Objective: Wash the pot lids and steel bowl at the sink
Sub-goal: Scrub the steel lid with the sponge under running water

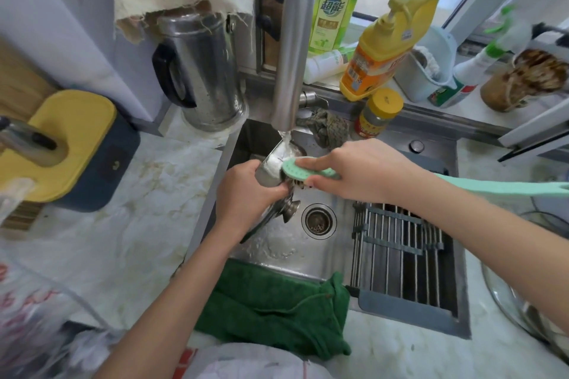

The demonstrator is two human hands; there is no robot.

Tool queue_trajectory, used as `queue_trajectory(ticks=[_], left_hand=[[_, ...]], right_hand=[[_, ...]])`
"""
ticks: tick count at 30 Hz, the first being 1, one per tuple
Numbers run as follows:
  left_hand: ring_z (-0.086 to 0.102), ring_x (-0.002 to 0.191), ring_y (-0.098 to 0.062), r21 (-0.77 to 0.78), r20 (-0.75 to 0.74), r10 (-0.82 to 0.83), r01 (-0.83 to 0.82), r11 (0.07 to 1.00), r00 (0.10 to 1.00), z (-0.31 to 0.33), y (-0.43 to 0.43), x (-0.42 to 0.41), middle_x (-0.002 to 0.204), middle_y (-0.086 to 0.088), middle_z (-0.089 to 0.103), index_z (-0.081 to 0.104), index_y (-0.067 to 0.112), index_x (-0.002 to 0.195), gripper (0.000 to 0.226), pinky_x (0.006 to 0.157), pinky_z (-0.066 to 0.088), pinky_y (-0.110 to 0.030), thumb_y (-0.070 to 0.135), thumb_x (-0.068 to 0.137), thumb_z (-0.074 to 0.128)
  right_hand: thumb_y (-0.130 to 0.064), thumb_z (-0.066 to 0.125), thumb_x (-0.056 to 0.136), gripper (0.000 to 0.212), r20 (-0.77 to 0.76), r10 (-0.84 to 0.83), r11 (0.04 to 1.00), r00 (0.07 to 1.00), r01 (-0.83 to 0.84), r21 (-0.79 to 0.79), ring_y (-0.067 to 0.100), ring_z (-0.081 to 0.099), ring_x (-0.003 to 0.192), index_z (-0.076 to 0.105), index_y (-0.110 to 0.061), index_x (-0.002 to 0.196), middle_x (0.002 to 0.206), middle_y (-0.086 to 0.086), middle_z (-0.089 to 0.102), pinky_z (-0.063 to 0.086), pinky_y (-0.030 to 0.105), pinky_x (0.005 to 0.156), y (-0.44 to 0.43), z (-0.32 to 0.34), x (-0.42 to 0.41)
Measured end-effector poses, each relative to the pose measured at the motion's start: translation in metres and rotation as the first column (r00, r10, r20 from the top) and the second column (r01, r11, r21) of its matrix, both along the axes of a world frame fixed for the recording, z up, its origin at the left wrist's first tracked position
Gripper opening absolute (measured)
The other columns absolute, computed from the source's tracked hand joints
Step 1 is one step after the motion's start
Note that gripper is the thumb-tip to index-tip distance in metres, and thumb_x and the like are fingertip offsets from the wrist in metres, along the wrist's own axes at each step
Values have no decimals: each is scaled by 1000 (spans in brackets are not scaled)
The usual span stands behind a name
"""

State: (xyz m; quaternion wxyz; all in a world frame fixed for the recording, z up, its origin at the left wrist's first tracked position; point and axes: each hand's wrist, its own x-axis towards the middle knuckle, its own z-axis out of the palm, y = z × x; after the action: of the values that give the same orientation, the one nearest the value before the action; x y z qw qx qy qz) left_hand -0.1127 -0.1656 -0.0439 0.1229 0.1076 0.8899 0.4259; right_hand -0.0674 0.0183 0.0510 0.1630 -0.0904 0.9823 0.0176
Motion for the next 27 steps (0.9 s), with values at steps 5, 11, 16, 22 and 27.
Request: queue_trajectory(ticks=[5, 11, 16, 22, 27], left_hand=[[51, 50, -8, 72, 27, 8, -10, 997, 1000, 3, 2, -2, 56, 8, 58, 59, 20, 63, 29, 44, 40, -27, 36, 64, 83], [46, 45, 0, 94, -70, -78, 85, 992, 994, 29, 11, -4, 54, 12, 54, 59, 24, 65, 29, 43, 34, -13, 41, 67, 83], [41, 46, -4, 112, -92, 40, -30, 993, 995, 38, 12, -28, 51, 11, 49, 51, 23, 58, 37, 47, 32, -22, 40, 67, 83], [59, 60, -14, 108, -1, -16, 16, 994, 1000, 19, 10, -25, 66, 4, 65, 66, 13, 74, 32, 56, 51, -35, 39, 67, 84], [50, 49, 3, 70, 12, -124, 123, 990, 992, 14, 14, -14, 58, 14, 56, 57, 26, 66, 29, 44, 35, -12, 34, 65, 85]], right_hand=[[-57, 32, 96, 46, -43, 16, 1000, 999, -16, 4, 5, 34, 45, 37, -48, 141, 51, -4, 39, 28, 27, 43, -4, 1, -9], [-60, 29, 96, 45, 121, 161, 984, 980, -168, 55, 11, 45, 54, 48, -46, 135, 63, -9, 50, 28, 22, 44, -12, -27, 18], [-62, 31, 95, 49, 122, -53, 997, 991, 45, 63, 20, 66, 84, 41, -46, 140, 92, -1, 69, 42, 29, 58, 9, -51, 21], [-59, 39, 94, 41, 113, -423, 809, 899, 431, -401, 1, 48, 59, 39, -55, 134, 76, -10, 63, 39, 25, 52, 37, -38, 20], [-53, 48, 93, 45, 38, -505, 646, 862, 408, -645, -3, 51, 57, 41, -50, 137, 93, -10, 70, 47, 23, 58, -6, -52, 11]])
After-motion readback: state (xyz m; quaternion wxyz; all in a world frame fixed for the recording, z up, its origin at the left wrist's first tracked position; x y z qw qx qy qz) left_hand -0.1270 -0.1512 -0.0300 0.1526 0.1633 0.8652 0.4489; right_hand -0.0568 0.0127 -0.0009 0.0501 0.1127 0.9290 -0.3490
